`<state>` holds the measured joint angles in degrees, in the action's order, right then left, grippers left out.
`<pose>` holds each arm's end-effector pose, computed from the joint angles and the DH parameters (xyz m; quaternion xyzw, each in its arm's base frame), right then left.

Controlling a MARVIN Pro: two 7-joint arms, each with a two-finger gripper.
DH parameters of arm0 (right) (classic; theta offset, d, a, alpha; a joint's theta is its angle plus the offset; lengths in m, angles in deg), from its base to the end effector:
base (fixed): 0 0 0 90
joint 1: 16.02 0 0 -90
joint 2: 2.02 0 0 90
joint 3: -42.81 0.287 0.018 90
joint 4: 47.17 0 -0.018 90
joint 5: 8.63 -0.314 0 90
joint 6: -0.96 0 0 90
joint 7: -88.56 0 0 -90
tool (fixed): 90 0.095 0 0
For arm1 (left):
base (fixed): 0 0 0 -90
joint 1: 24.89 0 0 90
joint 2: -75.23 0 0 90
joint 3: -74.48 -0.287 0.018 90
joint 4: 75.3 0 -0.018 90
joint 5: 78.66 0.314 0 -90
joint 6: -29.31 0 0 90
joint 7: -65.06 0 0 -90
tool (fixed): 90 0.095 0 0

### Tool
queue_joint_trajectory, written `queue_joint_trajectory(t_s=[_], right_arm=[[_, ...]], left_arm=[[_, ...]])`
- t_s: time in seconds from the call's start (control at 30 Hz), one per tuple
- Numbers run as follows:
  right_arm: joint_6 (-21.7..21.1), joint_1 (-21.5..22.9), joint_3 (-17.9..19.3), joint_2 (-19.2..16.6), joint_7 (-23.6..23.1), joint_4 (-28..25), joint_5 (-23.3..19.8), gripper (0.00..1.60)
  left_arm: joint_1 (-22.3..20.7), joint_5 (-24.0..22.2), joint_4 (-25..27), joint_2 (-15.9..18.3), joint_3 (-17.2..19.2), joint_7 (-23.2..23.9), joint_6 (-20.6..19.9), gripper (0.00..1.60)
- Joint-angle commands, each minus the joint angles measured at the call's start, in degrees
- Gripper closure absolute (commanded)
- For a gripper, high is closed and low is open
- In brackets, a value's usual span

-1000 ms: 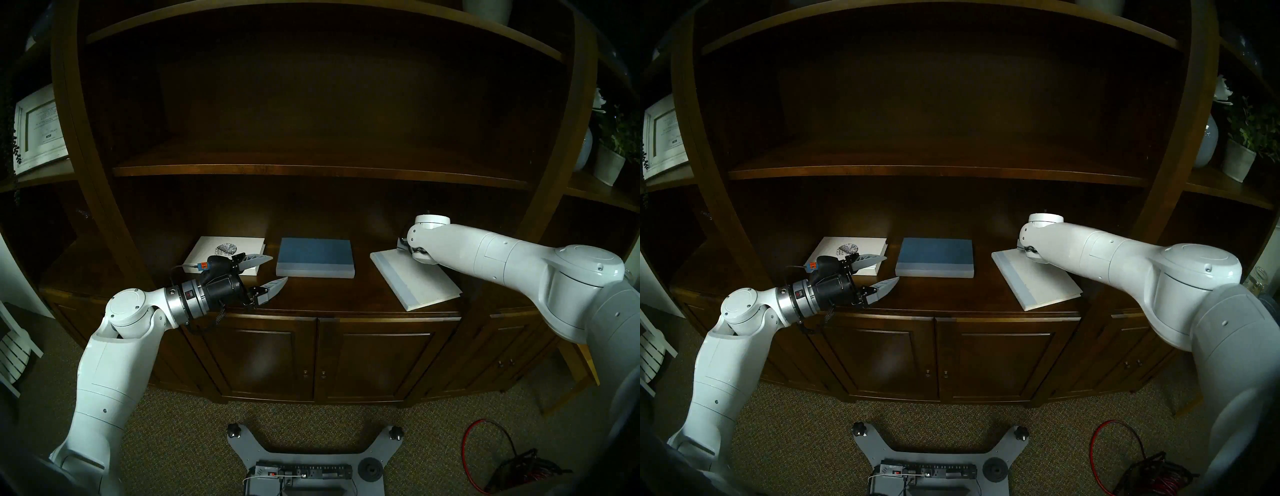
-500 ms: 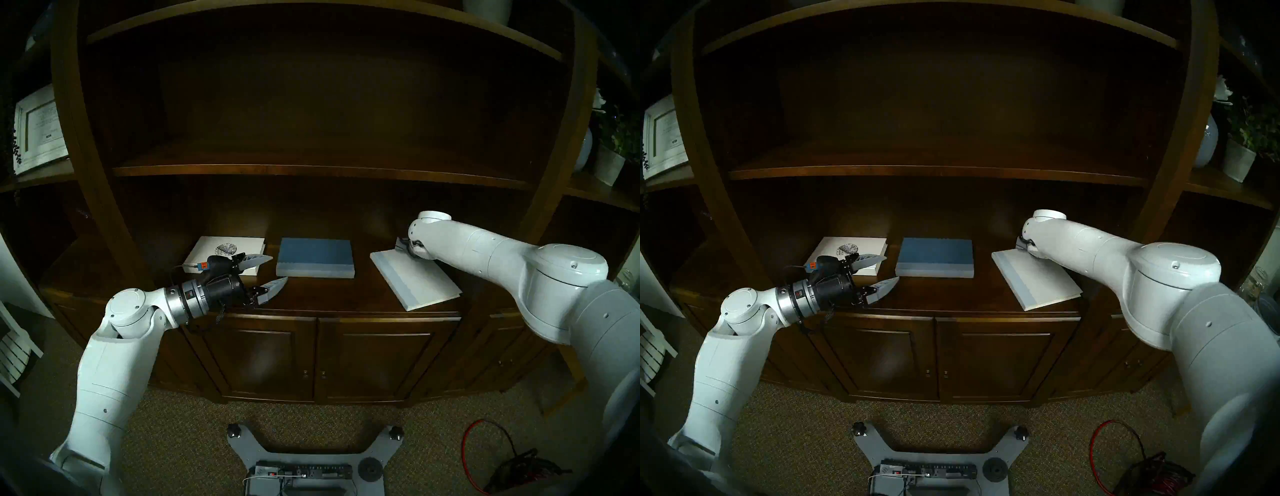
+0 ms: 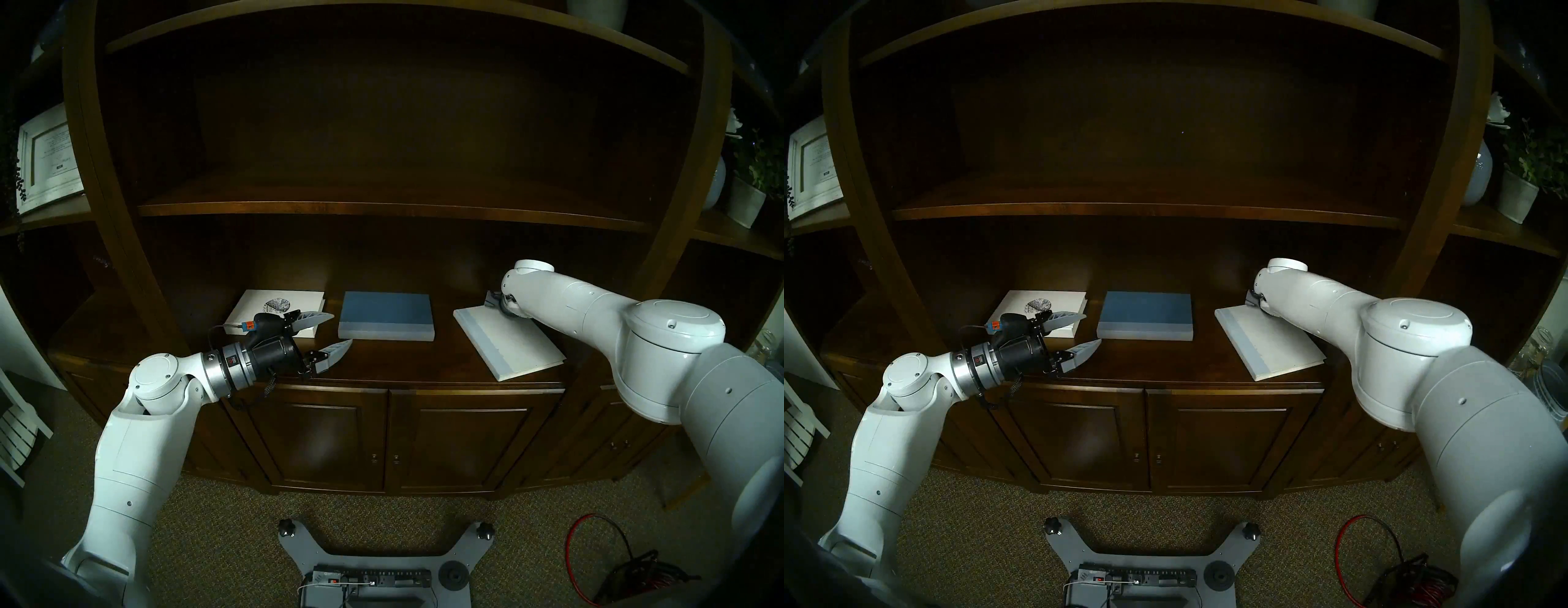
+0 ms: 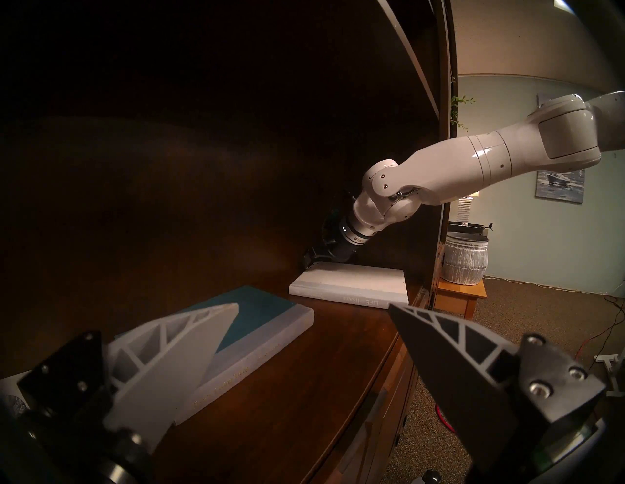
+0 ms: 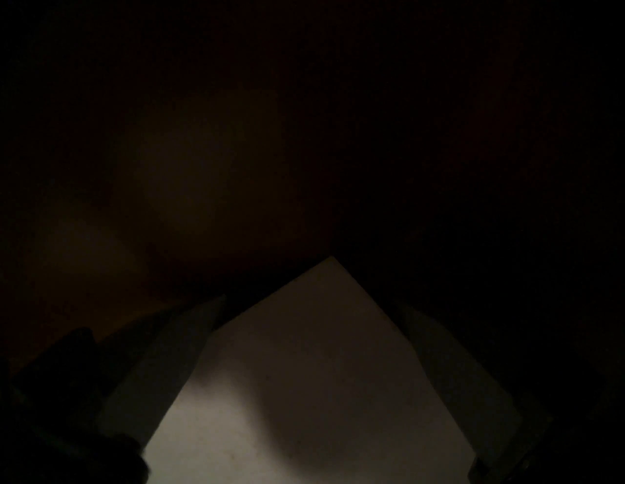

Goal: Close the books and align them horizontally on the shelf

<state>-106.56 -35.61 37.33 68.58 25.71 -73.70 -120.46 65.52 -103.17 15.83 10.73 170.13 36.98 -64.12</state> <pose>0.6158 -0.0820 -0.2764 0.9057 -0.1599 0.3860 0.0722 0.3802 0.0783 -0.2596 0.6258 -0.3423 0.6155 0.3352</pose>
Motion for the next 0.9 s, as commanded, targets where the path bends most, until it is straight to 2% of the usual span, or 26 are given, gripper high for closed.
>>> queue_joint_trajectory(t_s=[0.0,0.13,0.23,0.37,0.67,0.87], right_arm=[[-5.35,0.66,0.88,-2.22,0.64,-4.33,-2.07,0.0],[-7.49,1.47,2.02,-5.73,0.83,-10.58,-3.6,0.0],[-8.53,1.58,2.1,-5.82,0.83,-10.81,-3.82,0.0],[-9.95,1.48,1.72,-7.55,0.04,-14.54,-3.62,0.0],[-10.25,1.0,0.99,-10.96,-0.33,-21.48,-2.92,0.0],[-8.36,0.87,0.42,-14.02,-1.09,-26.68,-1.97,0.0]], left_arm=[[-1.7,-0.45,1.27,0.1,0.52,-0.1,-0.05,0.0],[-1.71,-0.38,1.26,0.04,0.57,-0.04,-0.05,0.0],[-1.71,-0.35,1.25,0.02,0.59,-0.02,-0.05,0.0],[-1.71,-0.29,1.25,-0.04,0.64,0.03,-0.06,0.0],[-1.72,-0.17,1.24,-0.15,0.73,0.13,-0.08,0.0],[-1.73,-0.09,1.24,-0.23,0.79,0.19,-0.12,0.0]])
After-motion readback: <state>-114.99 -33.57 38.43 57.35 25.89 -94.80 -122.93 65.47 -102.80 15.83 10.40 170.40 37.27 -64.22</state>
